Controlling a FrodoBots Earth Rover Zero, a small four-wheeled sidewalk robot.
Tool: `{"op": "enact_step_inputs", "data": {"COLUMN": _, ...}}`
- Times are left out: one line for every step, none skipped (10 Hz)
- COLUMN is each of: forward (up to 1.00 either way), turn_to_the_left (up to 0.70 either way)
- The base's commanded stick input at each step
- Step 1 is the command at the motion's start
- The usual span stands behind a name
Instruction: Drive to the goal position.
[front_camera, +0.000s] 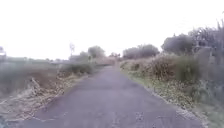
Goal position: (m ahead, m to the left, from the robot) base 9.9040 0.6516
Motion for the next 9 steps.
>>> {"op": "enact_step_inputs", "data": {"forward": 0.70, "turn_to_the_left": -0.35}}
{"op": "enact_step_inputs", "data": {"forward": 0.70, "turn_to_the_left": -0.35}}
{"op": "enact_step_inputs", "data": {"forward": 0.70, "turn_to_the_left": -0.35}}
{"op": "enact_step_inputs", "data": {"forward": 0.70, "turn_to_the_left": -0.23}}
{"op": "enact_step_inputs", "data": {"forward": 0.70, "turn_to_the_left": -0.11}}
{"op": "enact_step_inputs", "data": {"forward": 0.70, "turn_to_the_left": 0.00}}
{"op": "enact_step_inputs", "data": {"forward": 0.70, "turn_to_the_left": 0.00}}
{"op": "enact_step_inputs", "data": {"forward": 0.70, "turn_to_the_left": 0.00}}
{"op": "enact_step_inputs", "data": {"forward": 0.70, "turn_to_the_left": 0.00}}
